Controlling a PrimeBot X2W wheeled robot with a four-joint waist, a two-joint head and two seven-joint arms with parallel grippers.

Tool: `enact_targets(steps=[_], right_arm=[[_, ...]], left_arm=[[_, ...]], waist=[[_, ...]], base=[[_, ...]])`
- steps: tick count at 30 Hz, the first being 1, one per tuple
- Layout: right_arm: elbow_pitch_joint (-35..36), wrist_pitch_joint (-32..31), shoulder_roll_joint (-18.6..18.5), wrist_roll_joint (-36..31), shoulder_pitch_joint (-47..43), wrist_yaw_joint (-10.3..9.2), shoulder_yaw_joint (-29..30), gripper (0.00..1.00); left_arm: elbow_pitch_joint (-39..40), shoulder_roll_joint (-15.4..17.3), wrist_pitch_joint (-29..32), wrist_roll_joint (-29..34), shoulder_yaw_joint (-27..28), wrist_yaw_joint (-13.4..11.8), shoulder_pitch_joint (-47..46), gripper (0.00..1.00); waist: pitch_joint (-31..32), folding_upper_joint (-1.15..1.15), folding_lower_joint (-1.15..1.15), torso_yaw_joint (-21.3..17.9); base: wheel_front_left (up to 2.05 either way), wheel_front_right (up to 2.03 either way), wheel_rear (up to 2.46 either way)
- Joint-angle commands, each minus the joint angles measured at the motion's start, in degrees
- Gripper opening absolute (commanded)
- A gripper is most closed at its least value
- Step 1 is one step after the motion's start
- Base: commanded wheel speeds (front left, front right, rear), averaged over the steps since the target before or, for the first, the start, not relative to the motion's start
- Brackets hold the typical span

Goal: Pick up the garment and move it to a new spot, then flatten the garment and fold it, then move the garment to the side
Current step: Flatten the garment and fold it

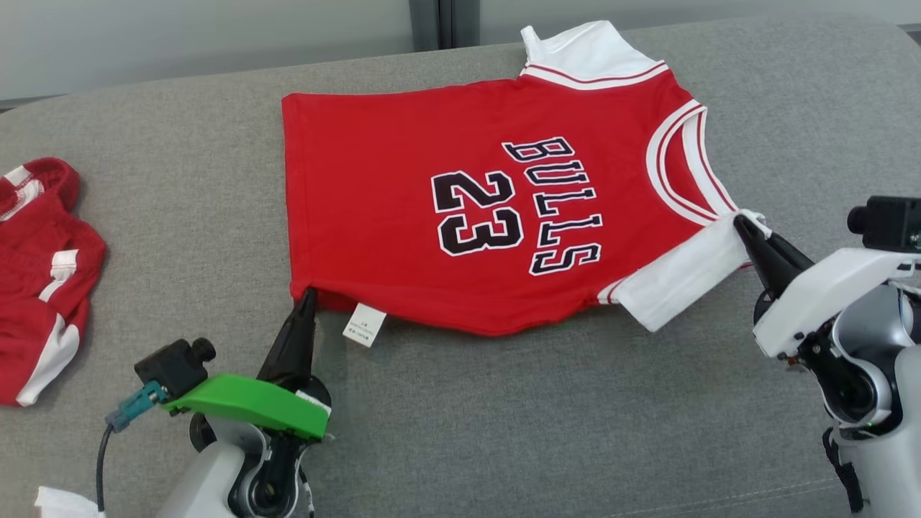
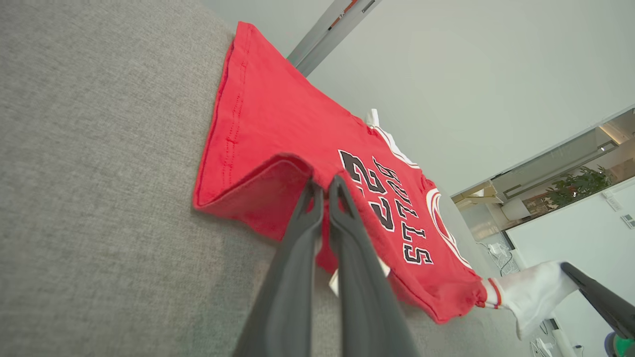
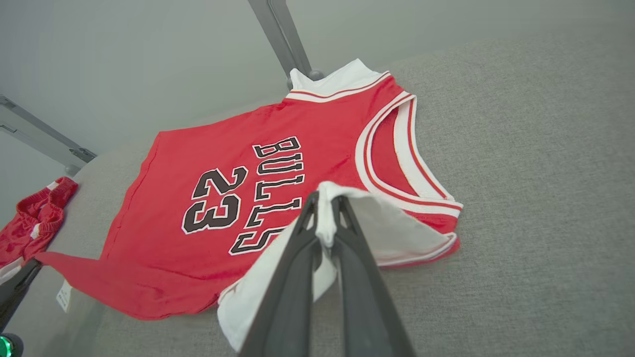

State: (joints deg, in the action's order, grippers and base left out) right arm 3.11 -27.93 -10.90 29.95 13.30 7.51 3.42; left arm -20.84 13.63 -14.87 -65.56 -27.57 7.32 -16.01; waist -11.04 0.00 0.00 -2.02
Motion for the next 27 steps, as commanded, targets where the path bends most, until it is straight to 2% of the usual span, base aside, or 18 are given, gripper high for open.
enact_targets(steps=[1, 14, 27], right_arm=[[-1.2, 0.8, -0.4, 0.2, 2.0, -0.04, -0.4, 0.0], [-14.2, 10.7, -1.7, 0.0, 16.4, -0.03, -4.7, 0.0], [-24.9, 19.7, -1.5, -2.4, 24.2, -0.03, -5.7, 0.0]], left_arm=[[-1.4, -0.2, -0.2, 0.0, 0.1, 0.2, -2.0, 0.0], [-14.0, -2.7, -0.3, 2.3, 0.4, 0.2, -13.4, 0.0], [-16.9, -4.3, -0.3, 4.4, -0.2, 0.2, -17.1, 0.0]], waist=[[-0.8, 0.0, 0.0, 0.0], [-5.5, 0.0, 0.0, 0.9], [-7.9, 0.0, 0.0, 2.3]], base=[[0.0, 0.0, 0.0], [0.0, 0.0, 0.0], [0.0, 0.0, 0.0]])
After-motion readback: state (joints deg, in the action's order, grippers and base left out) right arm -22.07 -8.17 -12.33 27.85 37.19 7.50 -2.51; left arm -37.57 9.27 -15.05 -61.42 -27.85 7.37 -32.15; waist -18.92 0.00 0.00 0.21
